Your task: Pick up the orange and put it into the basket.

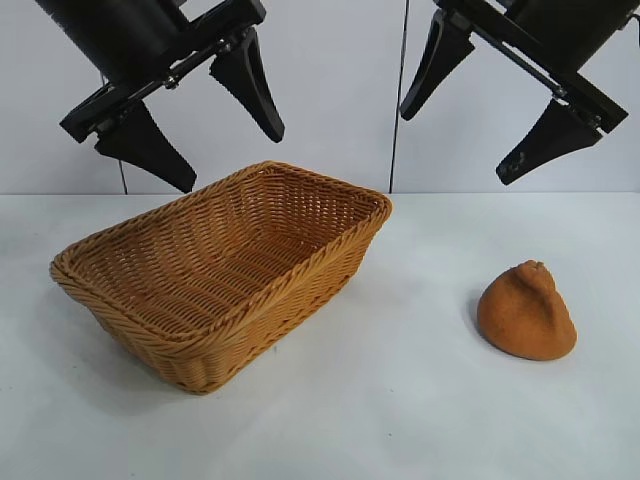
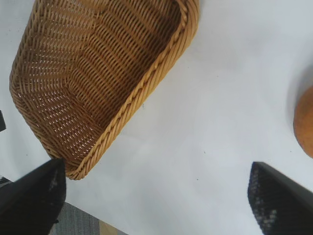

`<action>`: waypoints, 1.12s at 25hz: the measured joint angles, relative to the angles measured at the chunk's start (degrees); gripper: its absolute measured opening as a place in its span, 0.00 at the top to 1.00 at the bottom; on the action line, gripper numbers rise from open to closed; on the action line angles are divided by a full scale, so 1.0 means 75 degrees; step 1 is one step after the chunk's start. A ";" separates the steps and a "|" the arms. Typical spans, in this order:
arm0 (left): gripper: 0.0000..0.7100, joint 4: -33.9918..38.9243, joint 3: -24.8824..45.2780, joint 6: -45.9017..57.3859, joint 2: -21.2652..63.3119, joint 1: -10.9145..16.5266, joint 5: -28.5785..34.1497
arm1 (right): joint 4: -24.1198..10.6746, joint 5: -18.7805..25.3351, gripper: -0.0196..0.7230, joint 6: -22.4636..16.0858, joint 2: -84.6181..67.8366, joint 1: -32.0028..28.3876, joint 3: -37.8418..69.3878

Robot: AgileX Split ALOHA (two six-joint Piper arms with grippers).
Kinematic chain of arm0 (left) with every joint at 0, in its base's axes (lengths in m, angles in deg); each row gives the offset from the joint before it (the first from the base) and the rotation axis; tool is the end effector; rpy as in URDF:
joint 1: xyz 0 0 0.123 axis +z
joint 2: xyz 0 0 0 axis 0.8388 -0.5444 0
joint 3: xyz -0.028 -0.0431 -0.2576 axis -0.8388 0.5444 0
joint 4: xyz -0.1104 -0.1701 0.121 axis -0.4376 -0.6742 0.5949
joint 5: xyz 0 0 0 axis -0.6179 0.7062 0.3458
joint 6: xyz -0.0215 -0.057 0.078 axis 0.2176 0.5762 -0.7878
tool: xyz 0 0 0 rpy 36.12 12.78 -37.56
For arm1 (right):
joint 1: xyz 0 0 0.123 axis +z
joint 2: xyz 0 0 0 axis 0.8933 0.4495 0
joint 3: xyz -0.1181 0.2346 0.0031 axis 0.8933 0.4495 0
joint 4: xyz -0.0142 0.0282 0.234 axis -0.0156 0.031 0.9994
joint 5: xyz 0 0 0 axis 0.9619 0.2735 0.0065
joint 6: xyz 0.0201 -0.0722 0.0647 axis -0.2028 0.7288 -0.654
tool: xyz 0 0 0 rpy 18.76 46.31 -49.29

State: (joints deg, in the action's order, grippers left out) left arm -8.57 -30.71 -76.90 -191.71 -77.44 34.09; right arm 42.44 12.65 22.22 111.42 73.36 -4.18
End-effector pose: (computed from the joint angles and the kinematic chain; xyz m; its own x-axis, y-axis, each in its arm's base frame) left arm 0.3340 -0.1709 0.2365 -0.9678 -0.0088 -0.2517 0.1314 0.8352 -0.5341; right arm 0.3403 0.1077 0.2427 -0.9840 -0.0255 -0.1765 -0.1104 0.8644 0.4905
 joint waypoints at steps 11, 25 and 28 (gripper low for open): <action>0.15 0.0000 0.0000 0.0000 0.0000 0.0000 0.0000 | 0.0006 -0.0017 0.04 0.0000 0.0000 0.0000 0.0000; 0.15 0.0000 0.0000 0.0115 0.0000 0.0000 -0.0370 | 0.0008 -0.0046 0.04 0.0000 0.0000 0.0000 0.0000; 0.15 0.0007 0.0000 0.0305 0.0000 0.0094 -0.0204 | 0.0008 -0.0076 0.04 0.0000 0.0000 0.0000 0.0000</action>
State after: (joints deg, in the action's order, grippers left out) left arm -8.52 -30.71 -74.61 -191.71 -76.74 32.56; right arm 42.50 12.08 22.22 111.42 73.36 -4.18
